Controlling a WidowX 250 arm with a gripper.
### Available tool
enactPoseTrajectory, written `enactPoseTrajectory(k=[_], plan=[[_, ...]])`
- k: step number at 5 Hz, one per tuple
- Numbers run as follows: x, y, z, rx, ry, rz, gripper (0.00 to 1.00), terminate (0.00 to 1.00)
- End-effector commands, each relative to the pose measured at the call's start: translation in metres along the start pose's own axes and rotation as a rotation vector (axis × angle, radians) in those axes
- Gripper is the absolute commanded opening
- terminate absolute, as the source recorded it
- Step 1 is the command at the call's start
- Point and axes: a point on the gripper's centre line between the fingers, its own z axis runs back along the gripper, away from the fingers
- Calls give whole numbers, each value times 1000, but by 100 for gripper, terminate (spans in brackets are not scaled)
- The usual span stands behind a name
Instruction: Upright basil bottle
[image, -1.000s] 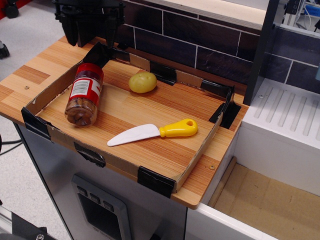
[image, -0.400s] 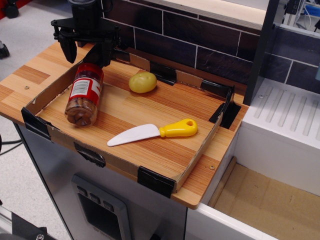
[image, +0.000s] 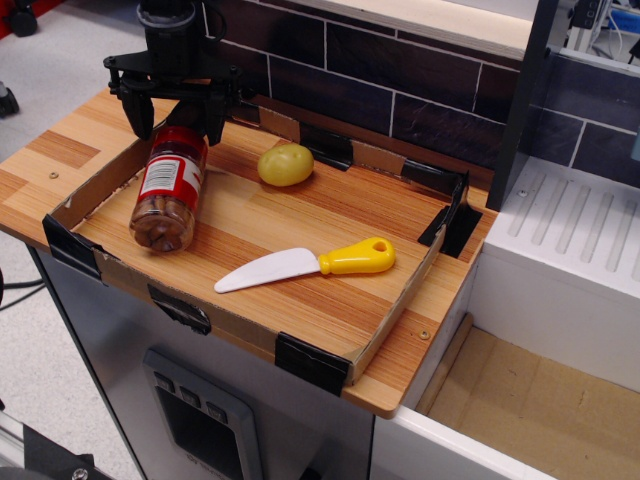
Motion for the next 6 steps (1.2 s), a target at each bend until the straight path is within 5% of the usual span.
enactPoseTrajectory(k=[1,2,3,4,6], plan=[[-2,-2,-3,30,-6,25,100,0],[-5,-1,-8,35,-21,16,100,0],[-9,-1,-13,46,-33,-28,0,0],[-6,1,-3,37,-43,-31,0,0],[5,3,57,-7,-120,-56,0,0]])
